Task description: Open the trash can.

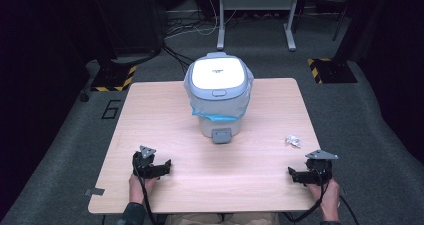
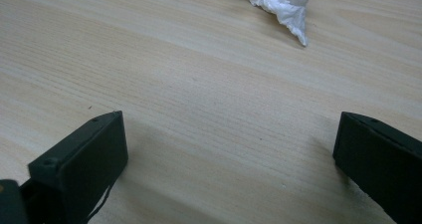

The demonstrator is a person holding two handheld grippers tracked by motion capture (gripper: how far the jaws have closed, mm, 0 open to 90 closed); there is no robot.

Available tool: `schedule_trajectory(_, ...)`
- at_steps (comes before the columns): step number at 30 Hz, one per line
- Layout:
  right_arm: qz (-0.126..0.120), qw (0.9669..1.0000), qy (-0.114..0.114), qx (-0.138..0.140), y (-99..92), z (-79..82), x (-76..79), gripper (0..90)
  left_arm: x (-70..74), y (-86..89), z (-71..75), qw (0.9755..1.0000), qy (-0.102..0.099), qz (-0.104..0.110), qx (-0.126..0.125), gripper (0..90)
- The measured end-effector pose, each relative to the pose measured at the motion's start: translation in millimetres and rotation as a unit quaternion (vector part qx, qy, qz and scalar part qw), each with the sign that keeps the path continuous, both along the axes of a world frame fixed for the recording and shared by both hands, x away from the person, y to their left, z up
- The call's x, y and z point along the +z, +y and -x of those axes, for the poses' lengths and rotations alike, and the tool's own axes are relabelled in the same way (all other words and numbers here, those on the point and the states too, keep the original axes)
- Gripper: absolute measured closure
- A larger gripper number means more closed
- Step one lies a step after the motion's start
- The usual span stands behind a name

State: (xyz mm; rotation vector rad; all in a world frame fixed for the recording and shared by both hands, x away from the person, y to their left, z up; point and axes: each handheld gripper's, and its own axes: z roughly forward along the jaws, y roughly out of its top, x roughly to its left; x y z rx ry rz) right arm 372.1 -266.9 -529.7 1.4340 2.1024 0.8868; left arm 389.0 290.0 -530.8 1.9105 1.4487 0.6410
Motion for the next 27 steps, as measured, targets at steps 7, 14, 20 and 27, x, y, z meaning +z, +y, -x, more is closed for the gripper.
schedule_trajectory(7, 0.000, 1.0000, 0.000, 0.000, 0.0, 0.0, 0.0, 0.0, 0.0, 0.3, -0.2, 1.0000, 0.002, 0.004, -0.002, 9.9)
schedule_trajectory(14, -0.001, 1.0000, 0.000, 0.001, 0.0, -0.1, 0.0, 0.0, 0.5, 3.1, 0.3, 0.9997, 0.000, 0.021, -0.012, 5.4)
schedule_trajectory(20, 0.000, 1.0000, 0.000, 0.000, 0.0, -0.1, 0.1, 0.0, 7.6, 2.3, 0.6, 0.9994, -0.010, 0.025, -0.023, 4.2)
schedule_trajectory(27, 0.000, 1.0000, 0.000, 0.000, 0.0, 0.0, 0.0, 0.0, 25.2, -4.6, -2.6, 0.9984, -0.021, 0.033, -0.040, 3.7)
